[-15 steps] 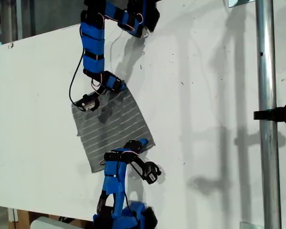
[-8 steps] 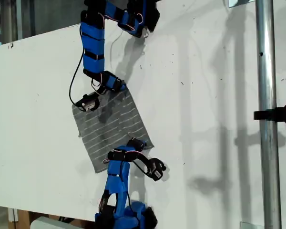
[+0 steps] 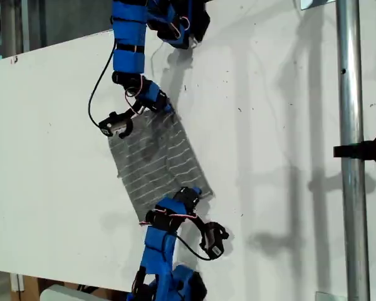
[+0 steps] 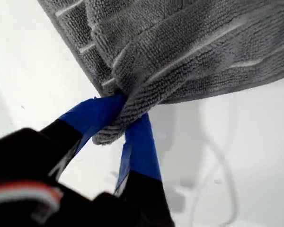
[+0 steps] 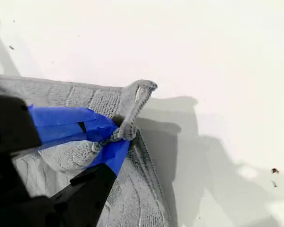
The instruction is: Grasp corners of a towel and fold twice.
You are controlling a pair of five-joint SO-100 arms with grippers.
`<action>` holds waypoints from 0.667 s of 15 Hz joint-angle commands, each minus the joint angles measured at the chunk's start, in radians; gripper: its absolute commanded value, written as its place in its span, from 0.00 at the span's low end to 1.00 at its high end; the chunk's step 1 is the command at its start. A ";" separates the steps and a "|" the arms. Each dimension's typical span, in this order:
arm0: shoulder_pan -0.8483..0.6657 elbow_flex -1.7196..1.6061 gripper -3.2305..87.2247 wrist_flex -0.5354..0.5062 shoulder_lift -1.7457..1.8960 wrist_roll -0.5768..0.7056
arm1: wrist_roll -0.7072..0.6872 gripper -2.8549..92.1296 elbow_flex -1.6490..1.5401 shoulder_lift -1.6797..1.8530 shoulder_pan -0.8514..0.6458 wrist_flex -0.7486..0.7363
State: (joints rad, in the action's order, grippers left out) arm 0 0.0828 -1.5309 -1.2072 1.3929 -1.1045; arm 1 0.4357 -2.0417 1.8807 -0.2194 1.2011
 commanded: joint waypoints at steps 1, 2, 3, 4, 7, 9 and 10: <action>0.130 0.071 0.01 -0.058 0.078 -0.064 | 0.161 0.03 0.021 0.147 0.212 0.054; 0.170 0.077 0.01 -0.061 0.097 -0.094 | 0.207 0.03 0.044 0.152 0.272 0.046; 0.184 0.075 0.01 -0.052 0.130 -0.114 | 0.216 0.03 0.057 0.149 0.287 0.025; 0.175 0.051 0.01 -0.031 0.178 -0.115 | 0.201 0.03 0.051 0.144 0.244 -0.008; -0.054 -0.092 0.01 -0.020 0.305 0.018 | 0.043 0.03 0.110 0.028 -0.018 -0.118; -0.279 -0.141 0.01 -0.020 0.344 0.178 | -0.069 0.03 0.249 -0.138 -0.190 -0.209; -0.396 -0.138 0.01 -0.032 0.342 0.252 | -0.110 0.03 0.367 -0.259 -0.265 -0.236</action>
State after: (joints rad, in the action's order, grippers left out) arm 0 -0.1549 -1.6766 -1.2349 1.6782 -0.9403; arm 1 0.3850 -1.8515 1.7165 -0.3896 1.0140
